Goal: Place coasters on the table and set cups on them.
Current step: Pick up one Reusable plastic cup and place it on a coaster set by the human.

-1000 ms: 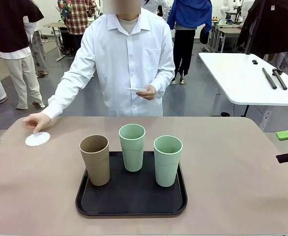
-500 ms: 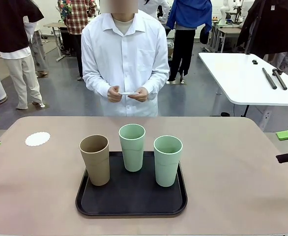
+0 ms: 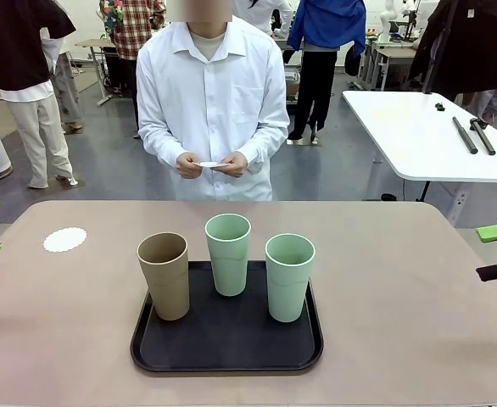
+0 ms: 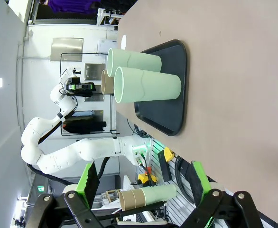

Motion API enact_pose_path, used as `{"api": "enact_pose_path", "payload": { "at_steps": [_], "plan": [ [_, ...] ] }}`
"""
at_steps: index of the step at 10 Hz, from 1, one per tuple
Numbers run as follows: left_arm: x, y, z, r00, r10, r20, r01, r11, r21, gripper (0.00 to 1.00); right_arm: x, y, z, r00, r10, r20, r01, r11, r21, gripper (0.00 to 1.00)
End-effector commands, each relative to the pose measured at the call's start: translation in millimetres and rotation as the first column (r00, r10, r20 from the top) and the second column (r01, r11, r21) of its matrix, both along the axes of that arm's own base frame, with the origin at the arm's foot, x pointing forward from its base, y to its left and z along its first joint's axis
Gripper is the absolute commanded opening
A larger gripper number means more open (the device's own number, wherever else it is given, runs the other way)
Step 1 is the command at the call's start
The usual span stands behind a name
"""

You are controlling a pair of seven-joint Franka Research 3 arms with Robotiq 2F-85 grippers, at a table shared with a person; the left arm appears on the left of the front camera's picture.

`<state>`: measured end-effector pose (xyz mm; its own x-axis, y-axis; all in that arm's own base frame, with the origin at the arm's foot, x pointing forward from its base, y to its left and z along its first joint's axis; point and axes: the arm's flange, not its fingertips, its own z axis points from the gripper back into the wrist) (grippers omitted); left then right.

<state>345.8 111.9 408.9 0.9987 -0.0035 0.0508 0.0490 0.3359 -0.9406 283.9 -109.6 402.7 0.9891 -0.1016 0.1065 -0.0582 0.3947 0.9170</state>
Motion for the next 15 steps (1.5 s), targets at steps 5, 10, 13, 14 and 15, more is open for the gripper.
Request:
{"api": "enact_pose_path", "payload": {
  "at_steps": [5,10,13,14,15],
  "plan": [
    [26,-83,64,0.853,-0.413,0.318,0.263,0.868,0.42,1.0,0,-1,0,1.0,-0.002,0.001,0.002,1.0,0.011,1.0],
    [-11,-226,52,0.473,-0.812,0.343,0.125,0.447,0.886,1.0,0,-1,0,1.0,-0.002,0.001,0.002,1.0,0.011,1.0],
    [-21,-244,31,0.4,-0.862,0.31,0.0,0.338,0.941,1.0,0,-1,0,1.0,-0.002,0.001,0.002,1.0,0.011,1.0],
    [-22,-243,34,0.414,-0.853,0.317,-0.019,0.34,0.94,1.0,0,-1,0,1.0,-0.002,0.001,0.002,1.0,0.011,1.0],
    [-12,-255,53,0.373,-0.879,0.296,0.062,0.342,0.938,1.0,0,-1,0,1.0,-0.002,0.001,0.002,1.0,0.011,1.0]
  ]
}}
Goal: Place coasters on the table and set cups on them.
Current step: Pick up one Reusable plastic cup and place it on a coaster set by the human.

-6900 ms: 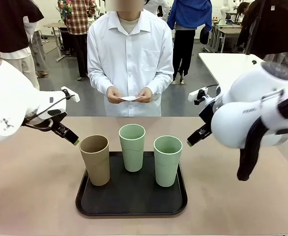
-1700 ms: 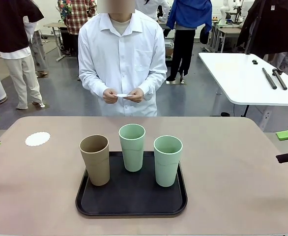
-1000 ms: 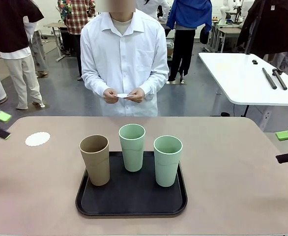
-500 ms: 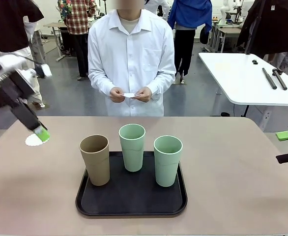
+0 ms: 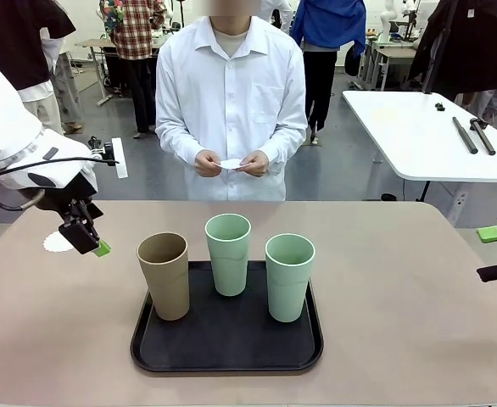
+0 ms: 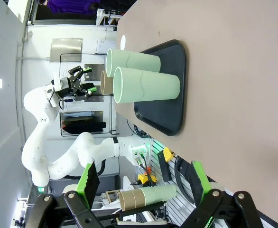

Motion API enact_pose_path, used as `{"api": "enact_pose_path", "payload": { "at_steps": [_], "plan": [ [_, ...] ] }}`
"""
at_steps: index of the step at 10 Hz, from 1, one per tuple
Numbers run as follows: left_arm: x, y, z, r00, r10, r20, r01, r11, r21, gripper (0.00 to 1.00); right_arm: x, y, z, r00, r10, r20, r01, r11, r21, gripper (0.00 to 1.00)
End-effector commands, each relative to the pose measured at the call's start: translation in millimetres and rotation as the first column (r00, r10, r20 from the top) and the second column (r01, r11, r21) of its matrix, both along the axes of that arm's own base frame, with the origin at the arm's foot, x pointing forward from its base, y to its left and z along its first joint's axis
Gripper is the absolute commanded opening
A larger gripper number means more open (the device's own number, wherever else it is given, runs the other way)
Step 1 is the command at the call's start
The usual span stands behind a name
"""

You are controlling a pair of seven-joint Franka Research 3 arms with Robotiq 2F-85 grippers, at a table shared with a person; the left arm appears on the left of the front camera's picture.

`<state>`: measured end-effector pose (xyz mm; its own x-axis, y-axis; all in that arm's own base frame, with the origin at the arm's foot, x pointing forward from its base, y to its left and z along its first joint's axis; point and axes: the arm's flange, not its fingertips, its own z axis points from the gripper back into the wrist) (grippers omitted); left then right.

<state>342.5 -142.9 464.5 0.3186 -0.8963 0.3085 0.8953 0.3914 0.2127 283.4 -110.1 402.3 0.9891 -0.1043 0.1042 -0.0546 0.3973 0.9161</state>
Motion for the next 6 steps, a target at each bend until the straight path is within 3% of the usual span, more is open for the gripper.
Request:
{"api": "enact_pose_path", "payload": {
  "at_steps": [1,5,6],
  "plan": [
    [-9,0,-3,0.998,-0.011,-0.055,0.011,1.0,-0.013,1.0,1,0,0,1.0,0.001,0.004,-0.001,1.0,0.014,1.0],
    [-4,0,-3,0.999,-0.021,-0.046,0.02,1.0,-0.021,1.0,1,0,0,1.0,0.001,0.004,-0.001,1.0,0.014,1.0],
    [12,16,3,0.985,-0.166,-0.048,0.156,0.973,-0.169,1.0,1,0,0,1.0,0.001,0.004,-0.001,1.0,0.014,1.0]
  ]
}}
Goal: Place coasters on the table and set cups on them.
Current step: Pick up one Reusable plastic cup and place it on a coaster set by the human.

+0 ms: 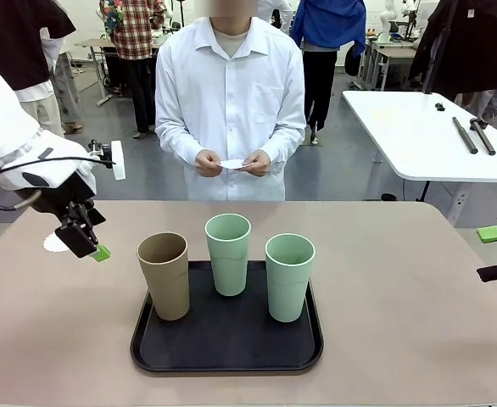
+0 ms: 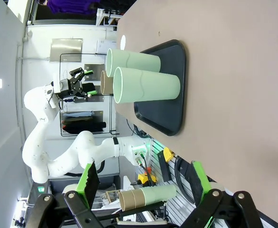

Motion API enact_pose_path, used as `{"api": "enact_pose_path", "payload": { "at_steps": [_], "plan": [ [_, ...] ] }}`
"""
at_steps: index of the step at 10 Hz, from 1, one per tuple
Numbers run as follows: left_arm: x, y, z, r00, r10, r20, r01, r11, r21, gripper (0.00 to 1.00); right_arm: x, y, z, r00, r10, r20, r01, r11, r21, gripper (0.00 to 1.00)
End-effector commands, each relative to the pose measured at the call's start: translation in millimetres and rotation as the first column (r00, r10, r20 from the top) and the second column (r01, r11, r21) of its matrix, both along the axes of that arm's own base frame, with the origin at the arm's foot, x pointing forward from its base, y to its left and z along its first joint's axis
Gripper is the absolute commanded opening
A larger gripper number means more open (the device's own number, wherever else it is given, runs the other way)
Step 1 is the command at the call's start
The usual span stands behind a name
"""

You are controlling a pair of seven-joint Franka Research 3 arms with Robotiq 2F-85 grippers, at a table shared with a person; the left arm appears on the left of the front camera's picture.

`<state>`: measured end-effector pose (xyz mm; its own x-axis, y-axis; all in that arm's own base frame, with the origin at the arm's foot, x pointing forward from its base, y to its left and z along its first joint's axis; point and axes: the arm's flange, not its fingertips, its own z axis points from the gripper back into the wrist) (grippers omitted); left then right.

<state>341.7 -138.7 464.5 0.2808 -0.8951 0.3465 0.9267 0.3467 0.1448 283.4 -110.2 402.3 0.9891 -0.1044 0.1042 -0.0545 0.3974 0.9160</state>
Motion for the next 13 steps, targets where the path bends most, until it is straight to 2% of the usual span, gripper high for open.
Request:
{"api": "enact_pose_path", "payload": {
  "at_steps": [1,3,4,6,7,8,9,10,13],
  "plan": [
    [32,24,5,0.993,-0.12,-0.02,0.112,0.965,-0.239,1.0,1,0,0,1.0,0.001,0.004,-0.001,1.0,0.014,1.0],
    [60,52,-3,0.957,-0.279,-0.074,0.215,0.86,-0.463,1.0,1,0,0,1.0,0.001,0.004,-0.001,1.0,0.014,1.0],
    [74,65,-17,0.925,-0.371,-0.085,0.264,0.786,-0.559,1.0,1,0,0,1.0,0.001,0.004,-0.001,1.0,0.014,1.0],
    [87,82,-47,0.871,-0.482,-0.097,0.302,0.68,-0.668,1.0,1,0,0,1.0,0.001,0.004,-0.001,1.0,0.014,1.0],
    [88,85,-67,0.833,-0.549,-0.075,0.343,0.617,-0.708,1.0,1,0,0,1.0,0.001,0.004,-0.001,1.0,0.014,1.0],
    [90,84,-88,0.817,-0.574,-0.058,0.35,0.574,-0.74,1.0,1,0,0,1.0,0.001,0.004,-0.001,1.0,0.014,1.0],
    [88,87,-102,0.821,-0.571,0.004,0.384,0.548,-0.743,1.0,1,0,0,1.0,0.001,0.004,-0.001,1.0,0.014,1.0],
    [87,86,-114,0.831,-0.556,0.035,0.392,0.539,-0.746,1.0,1,0,0,1.0,0.001,0.004,-0.001,1.0,0.014,1.0],
    [85,82,-144,0.862,-0.505,0.051,0.375,0.565,-0.735,1.0,1,0,0,1.0,0.001,0.004,-0.001,1.0,0.014,1.0]
  ]
}}
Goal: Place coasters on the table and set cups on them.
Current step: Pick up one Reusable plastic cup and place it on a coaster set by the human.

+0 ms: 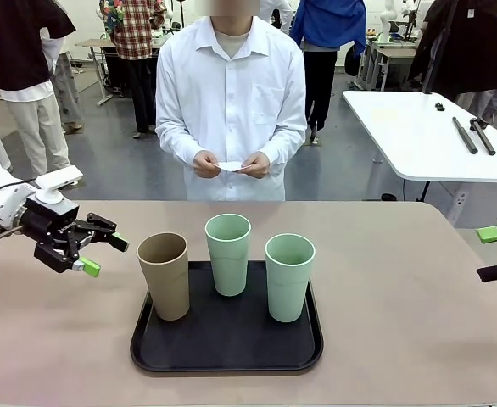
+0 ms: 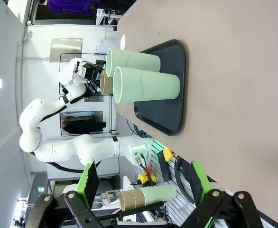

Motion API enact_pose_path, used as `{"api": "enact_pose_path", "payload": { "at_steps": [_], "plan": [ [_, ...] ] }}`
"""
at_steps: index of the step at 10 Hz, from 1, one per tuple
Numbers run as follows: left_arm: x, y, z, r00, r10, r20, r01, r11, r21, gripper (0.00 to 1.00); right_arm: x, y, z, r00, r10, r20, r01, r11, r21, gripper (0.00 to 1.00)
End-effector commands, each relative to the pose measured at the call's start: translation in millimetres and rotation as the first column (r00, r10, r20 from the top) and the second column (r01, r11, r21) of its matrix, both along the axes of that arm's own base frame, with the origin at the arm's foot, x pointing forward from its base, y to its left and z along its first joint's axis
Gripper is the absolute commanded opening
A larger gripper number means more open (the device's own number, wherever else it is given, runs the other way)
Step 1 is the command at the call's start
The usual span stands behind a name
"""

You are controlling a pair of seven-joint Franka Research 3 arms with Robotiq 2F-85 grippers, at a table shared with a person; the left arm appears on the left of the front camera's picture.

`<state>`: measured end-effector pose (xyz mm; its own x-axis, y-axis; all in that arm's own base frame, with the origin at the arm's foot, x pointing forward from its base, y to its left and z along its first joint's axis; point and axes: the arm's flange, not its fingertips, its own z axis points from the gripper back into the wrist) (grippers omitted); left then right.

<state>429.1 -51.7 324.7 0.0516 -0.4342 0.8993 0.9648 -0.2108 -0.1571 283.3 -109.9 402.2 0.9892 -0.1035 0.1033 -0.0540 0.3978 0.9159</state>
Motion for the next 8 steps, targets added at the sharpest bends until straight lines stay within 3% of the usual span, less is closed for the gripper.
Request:
{"api": "enact_pose_path", "payload": {
  "at_steps": [1,4,8],
  "plan": [
    [-2.9,-7.6,-2.6,0.995,0.071,0.064,-0.07,0.998,-0.006,1.0,0.9,-0.3,0.1,1.0,0.0,0.005,0.0,1.0,0.014,1.0],
    [3.7,-3.7,-1.9,0.999,0.047,0.019,-0.047,0.999,0.007,1.0,0.9,-0.3,0.1,1.0,0.0,0.005,0.0,1.0,0.014,1.0],
    [3.7,-3.7,-1.9,0.999,0.047,0.019,-0.047,0.999,0.007,1.0,0.9,-0.3,0.1,1.0,0.0,0.005,0.0,1.0,0.014,1.0]
  ]
}}
